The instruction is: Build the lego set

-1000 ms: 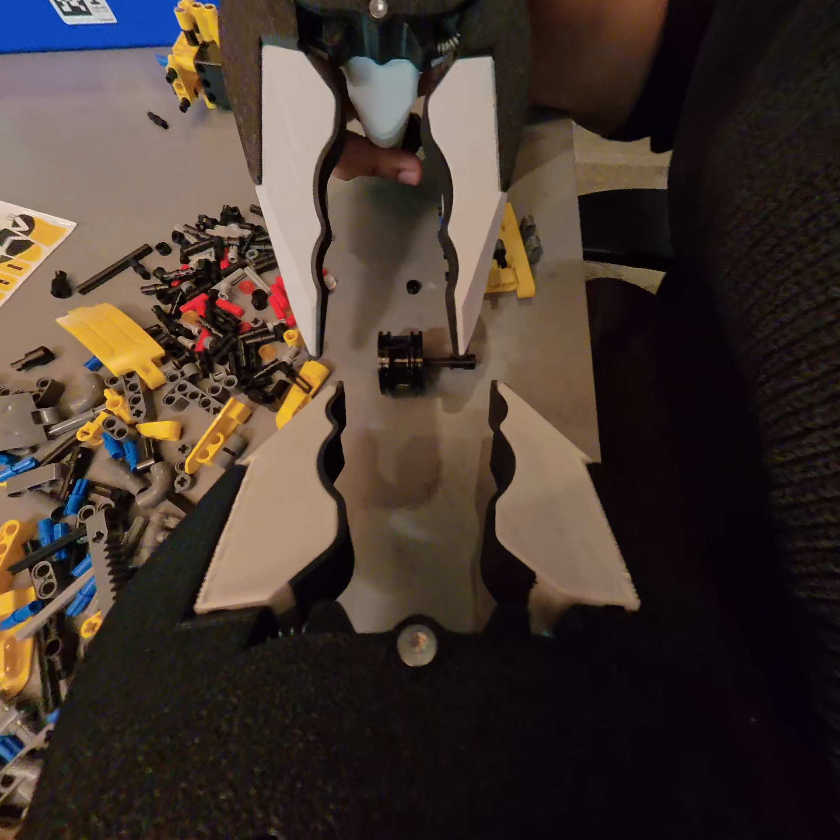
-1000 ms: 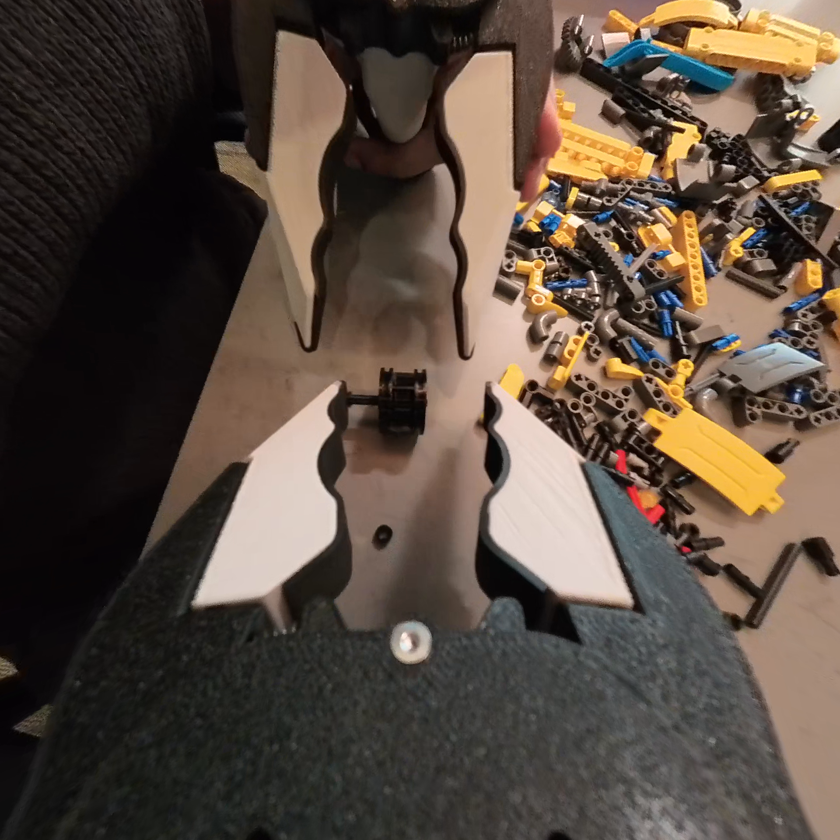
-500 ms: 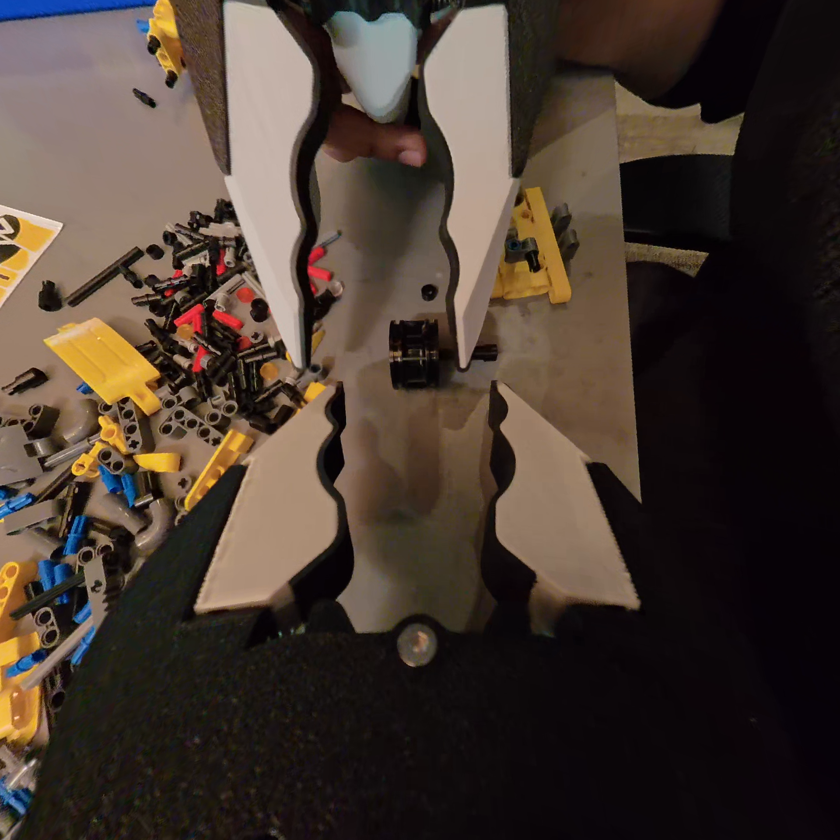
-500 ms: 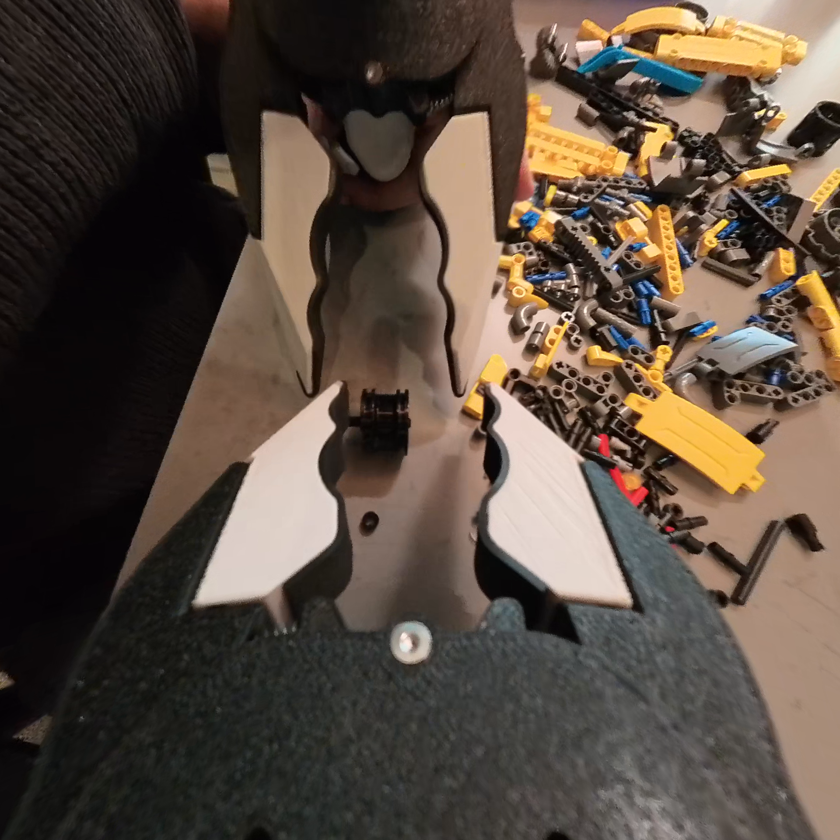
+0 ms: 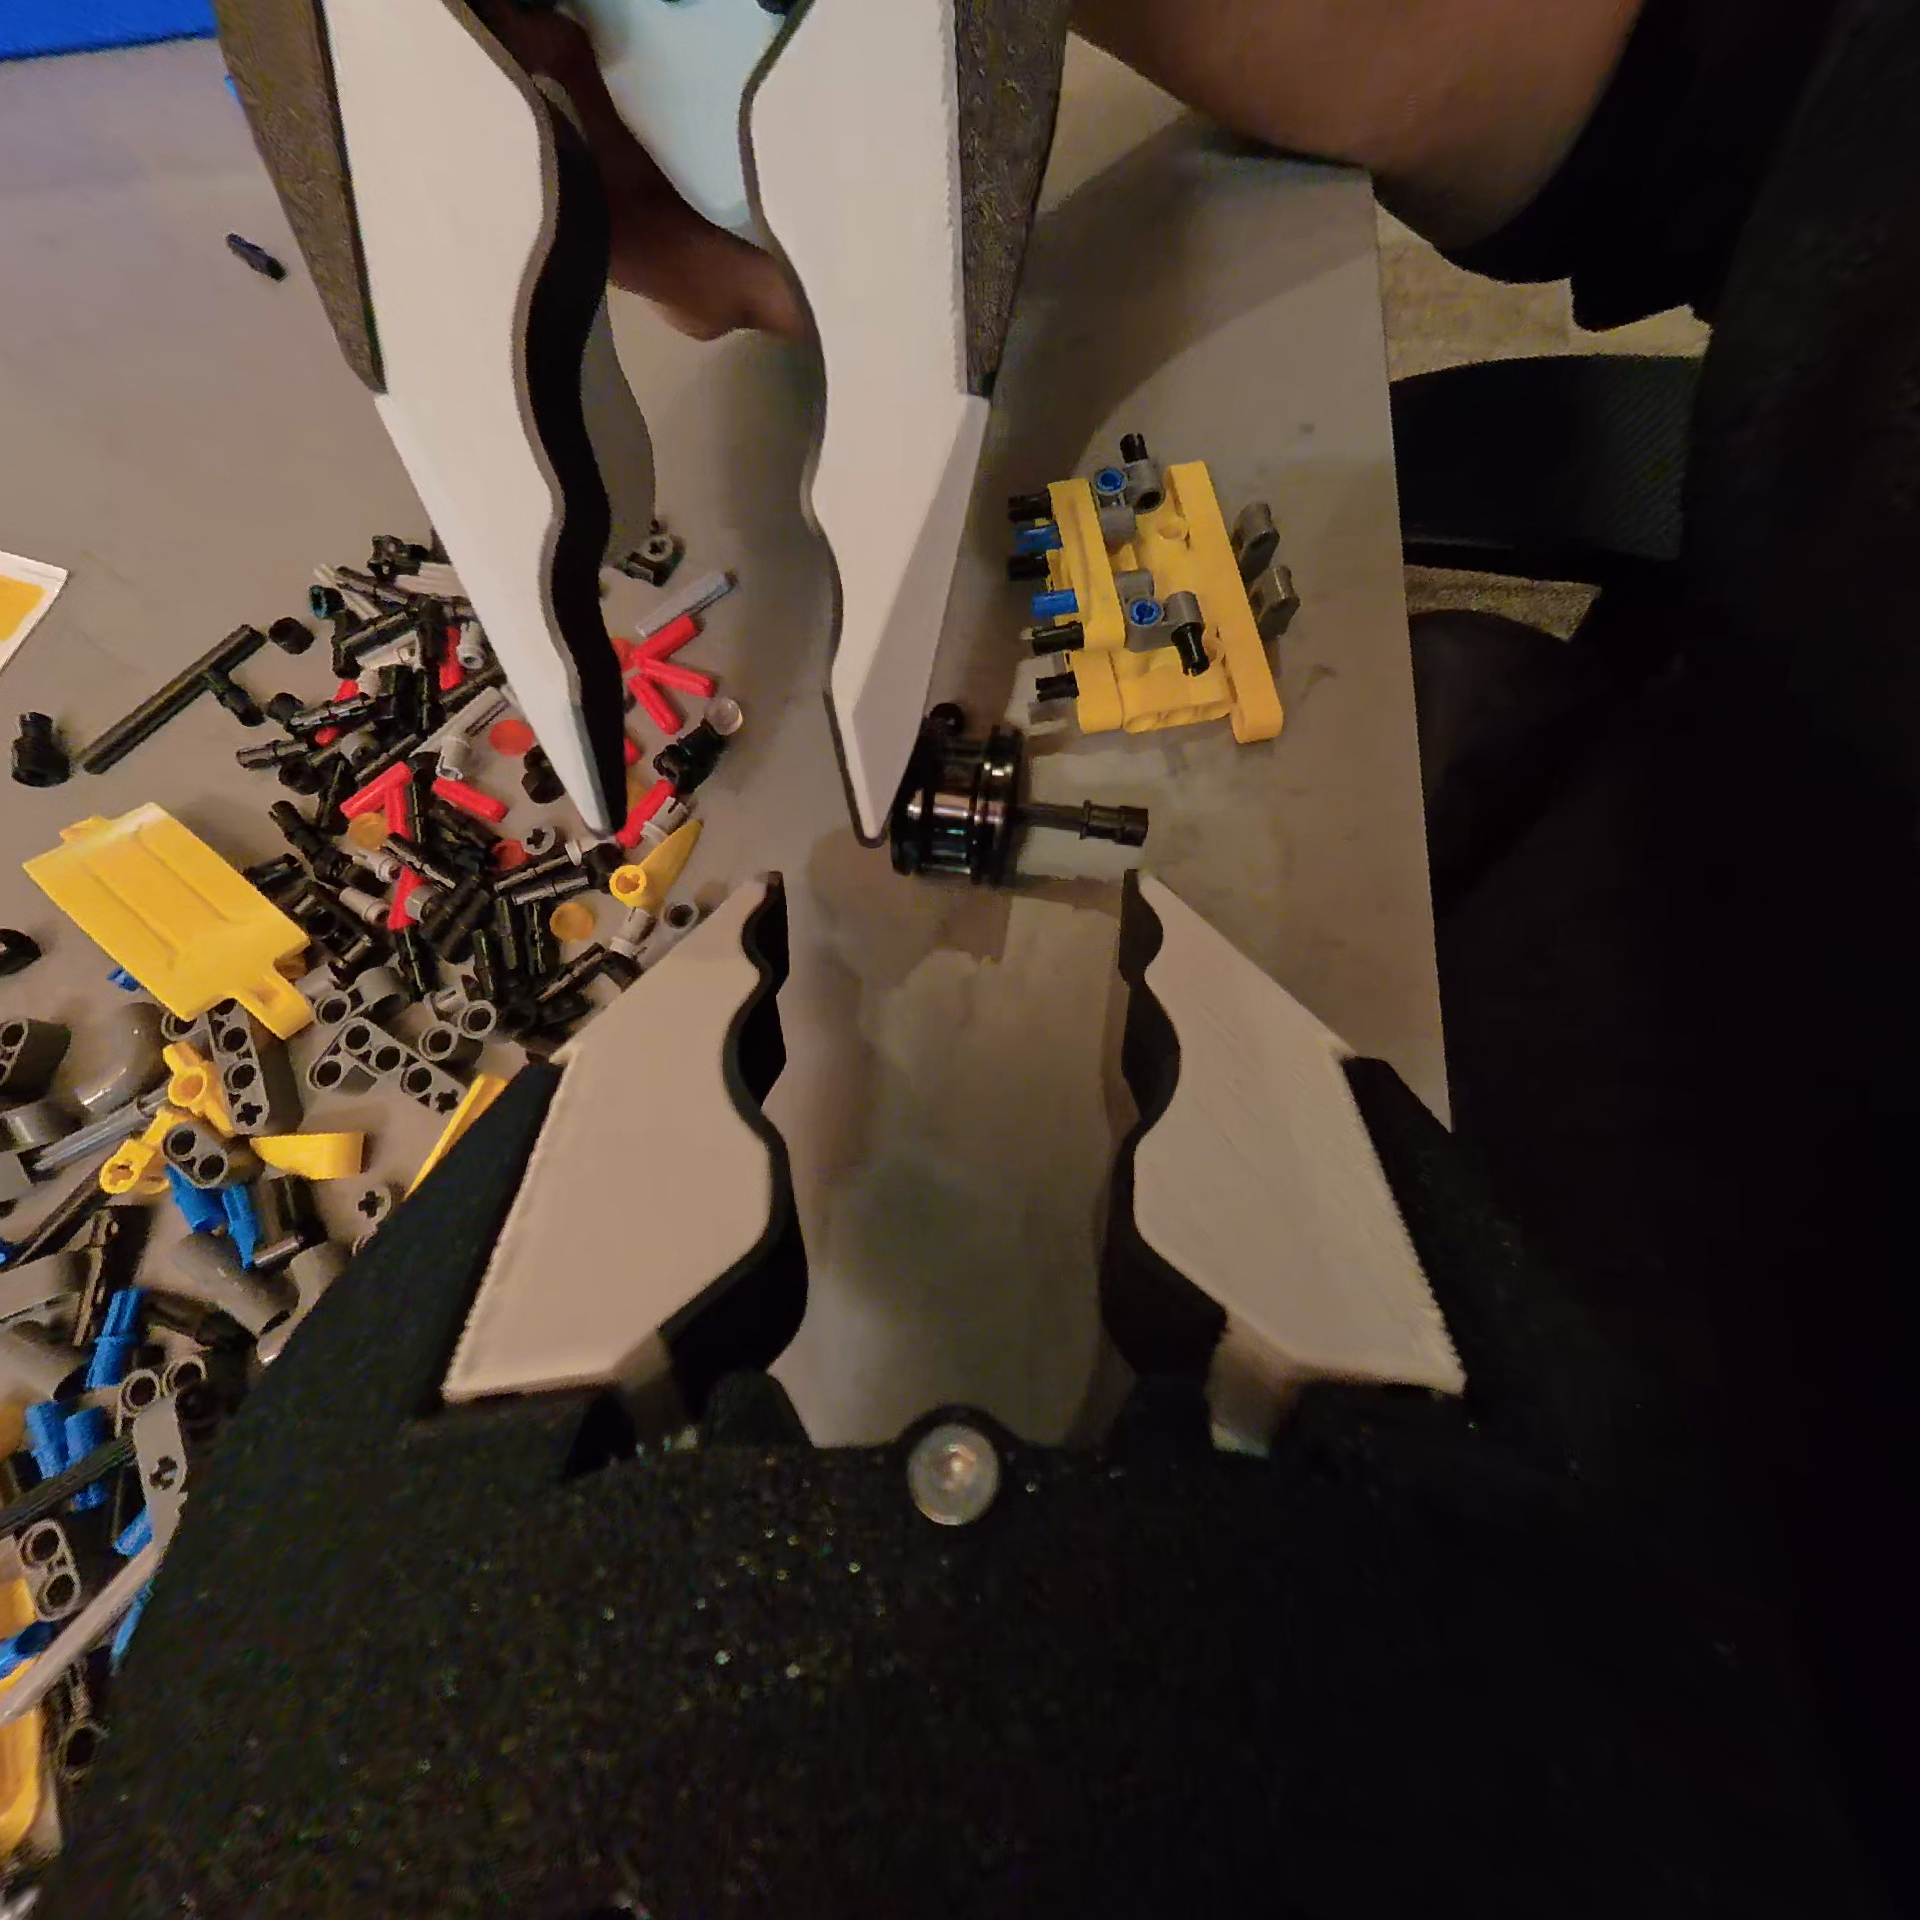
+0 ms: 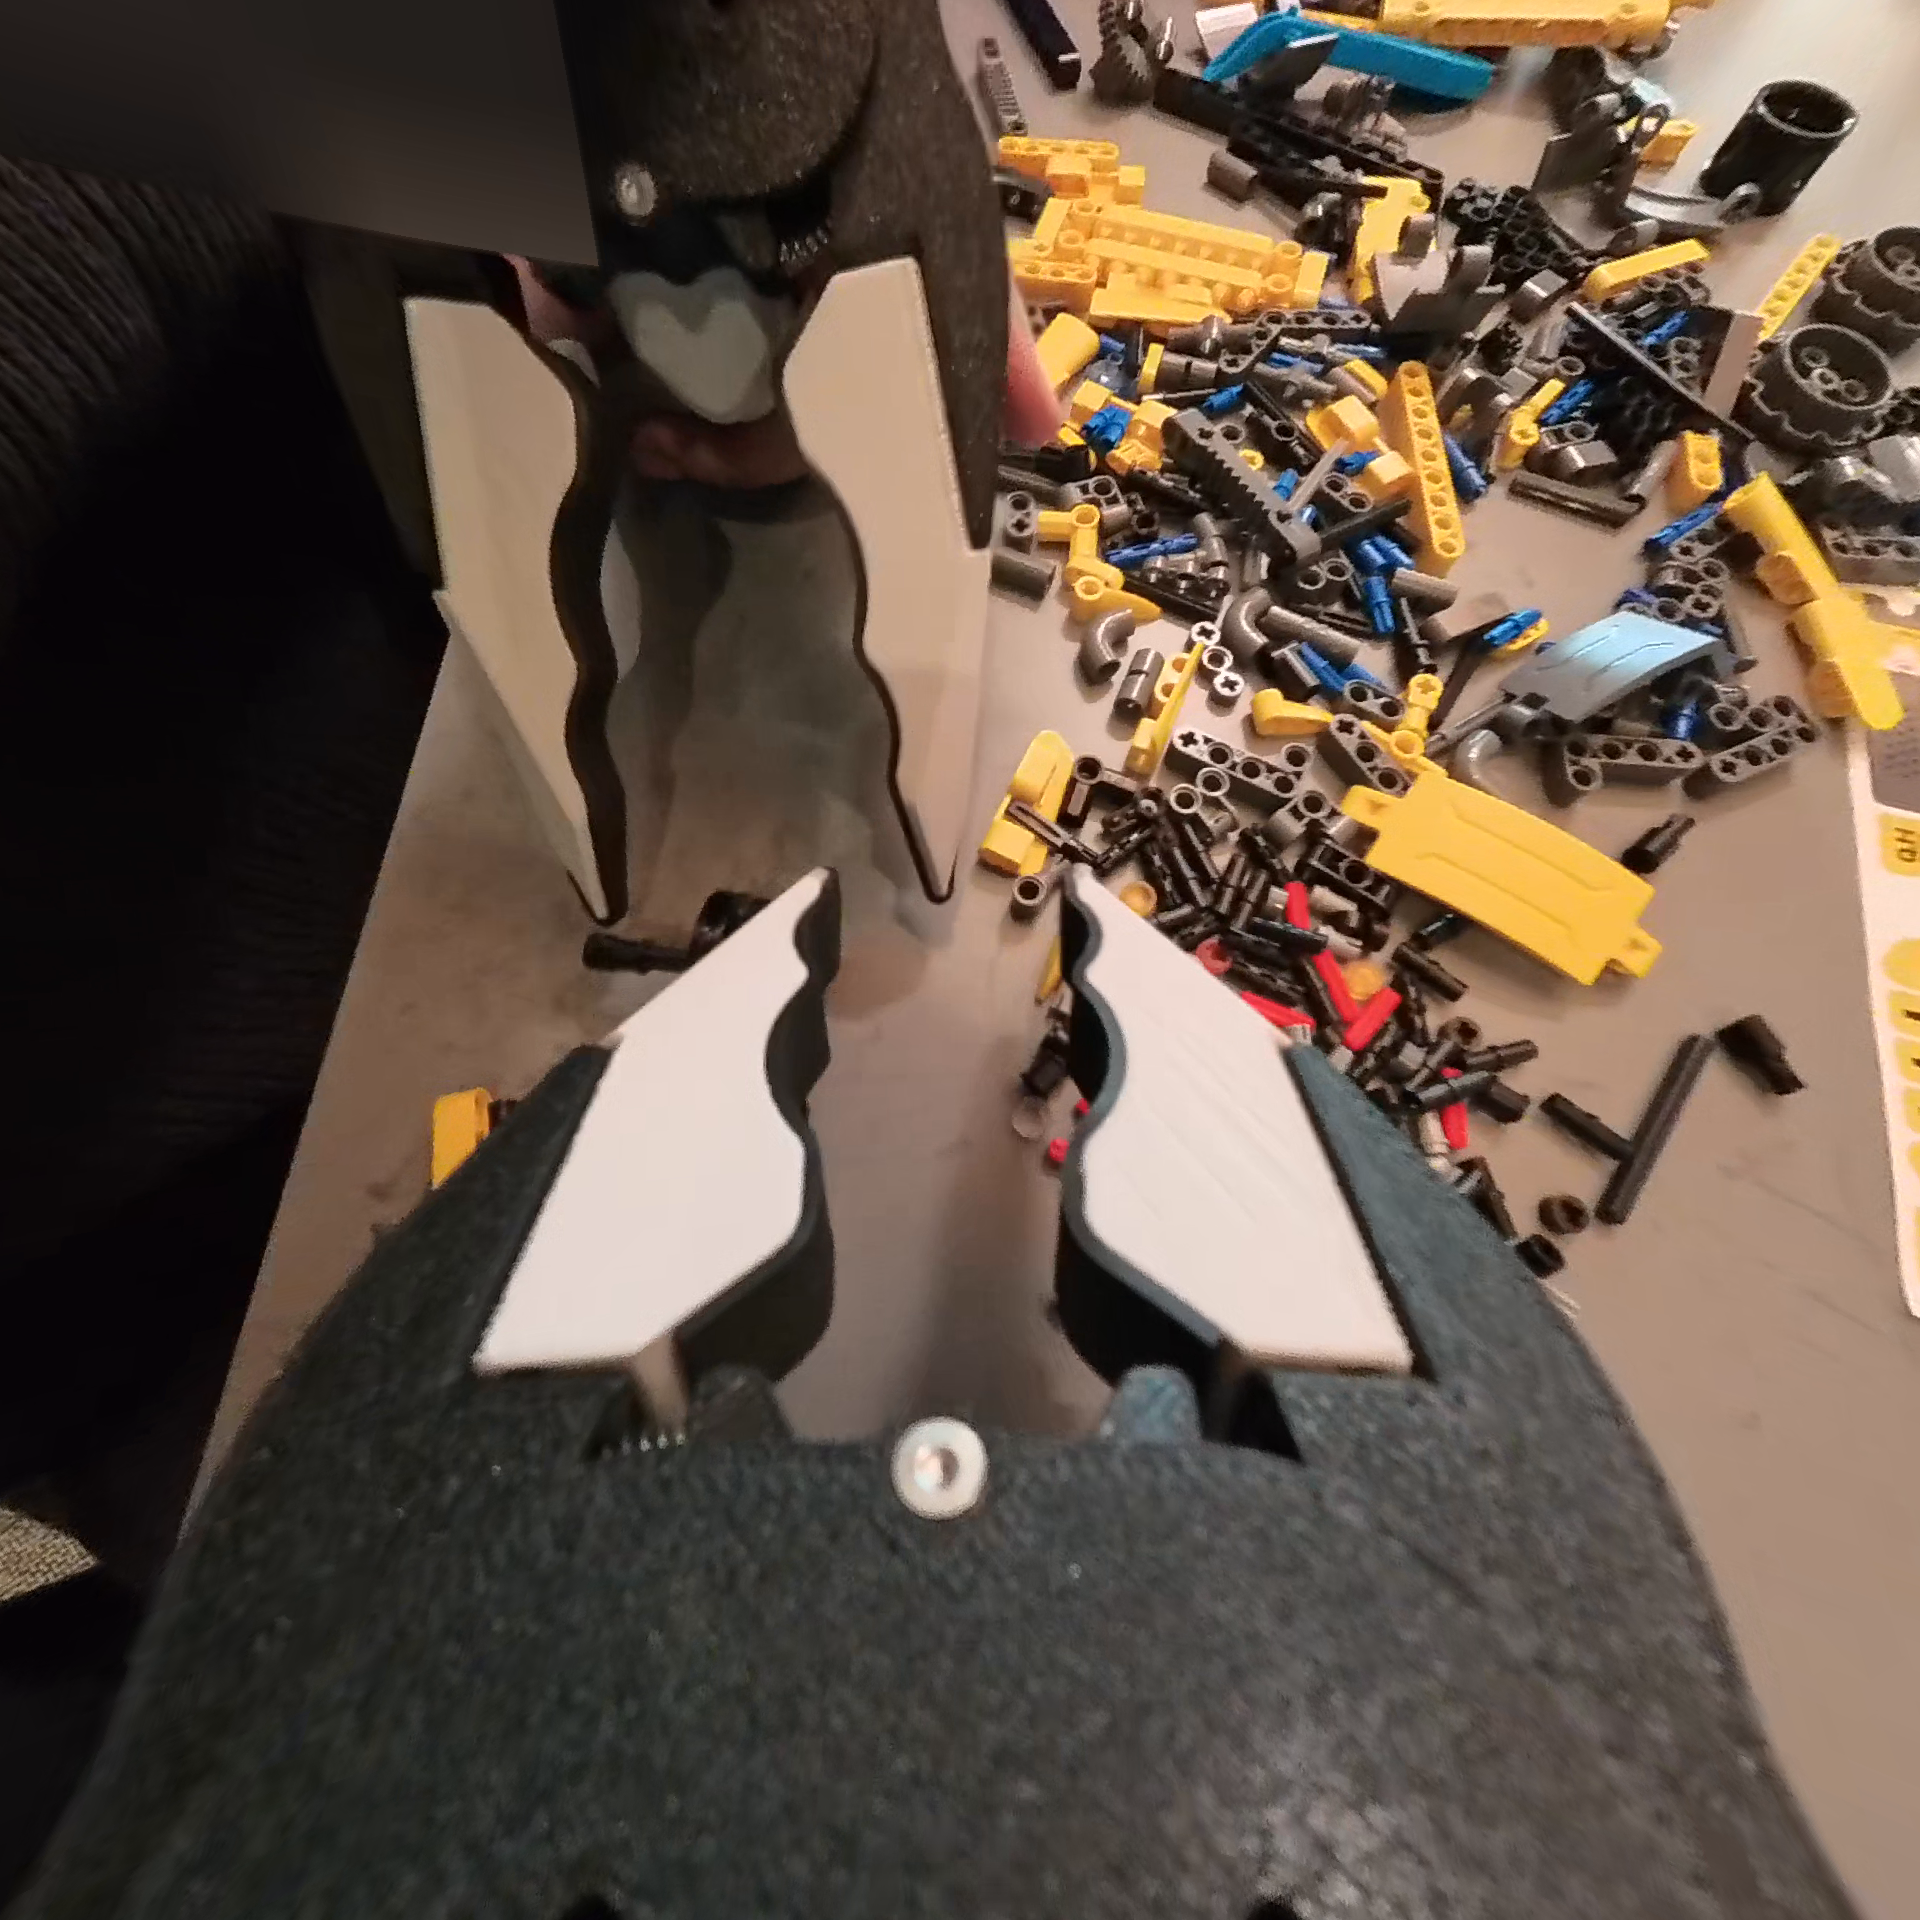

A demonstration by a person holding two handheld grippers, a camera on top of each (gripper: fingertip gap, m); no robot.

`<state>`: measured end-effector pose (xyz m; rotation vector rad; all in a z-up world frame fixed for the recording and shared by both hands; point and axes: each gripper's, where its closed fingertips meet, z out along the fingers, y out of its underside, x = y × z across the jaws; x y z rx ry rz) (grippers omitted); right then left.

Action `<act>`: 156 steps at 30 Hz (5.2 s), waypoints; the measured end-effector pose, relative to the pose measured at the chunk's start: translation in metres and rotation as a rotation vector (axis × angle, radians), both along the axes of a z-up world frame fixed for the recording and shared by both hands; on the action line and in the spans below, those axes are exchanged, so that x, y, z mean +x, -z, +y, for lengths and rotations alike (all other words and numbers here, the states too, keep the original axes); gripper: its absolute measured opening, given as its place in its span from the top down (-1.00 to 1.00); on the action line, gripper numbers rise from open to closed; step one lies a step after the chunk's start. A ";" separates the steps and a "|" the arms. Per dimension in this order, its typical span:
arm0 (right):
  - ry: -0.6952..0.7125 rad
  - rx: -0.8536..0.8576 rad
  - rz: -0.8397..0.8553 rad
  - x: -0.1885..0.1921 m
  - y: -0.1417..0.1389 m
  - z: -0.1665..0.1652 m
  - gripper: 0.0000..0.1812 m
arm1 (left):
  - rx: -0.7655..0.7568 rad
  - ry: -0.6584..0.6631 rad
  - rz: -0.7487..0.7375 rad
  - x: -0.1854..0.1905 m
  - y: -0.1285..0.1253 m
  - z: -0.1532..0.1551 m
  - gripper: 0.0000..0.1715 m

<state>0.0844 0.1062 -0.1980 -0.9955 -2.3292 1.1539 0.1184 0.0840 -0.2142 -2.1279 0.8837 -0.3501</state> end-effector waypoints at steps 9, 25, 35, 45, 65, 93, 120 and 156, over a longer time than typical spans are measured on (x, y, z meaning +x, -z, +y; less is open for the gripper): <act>0.011 0.008 0.002 0.001 -0.002 0.005 0.53 | -0.008 0.012 0.016 0.001 0.003 -0.001 0.27; -0.126 0.014 -0.157 0.047 0.006 -0.007 0.58 | -0.008 0.013 -0.097 0.000 -0.009 -0.002 0.29; -0.087 -0.041 -0.084 0.024 0.002 -0.007 0.77 | 0.057 -0.064 -0.157 -0.022 -0.024 -0.010 0.27; -0.178 0.334 0.395 -0.028 -0.021 -0.043 0.77 | 0.141 -0.090 -0.100 -0.046 -0.033 -0.055 0.27; -0.116 0.424 0.590 -0.037 -0.036 -0.032 0.77 | 0.261 -0.169 -0.119 -0.064 -0.045 -0.034 0.27; -0.149 -0.067 -0.022 -0.011 0.002 -0.056 0.34 | 0.066 -0.082 0.015 -0.048 -0.006 -0.035 0.27; -0.063 0.072 -0.024 -0.013 0.012 -0.051 0.51 | 0.029 -0.089 0.028 -0.043 0.000 -0.035 0.44; -0.065 0.051 -0.037 -0.013 0.013 -0.051 0.49 | 0.001 -0.080 0.028 -0.042 0.003 -0.035 0.45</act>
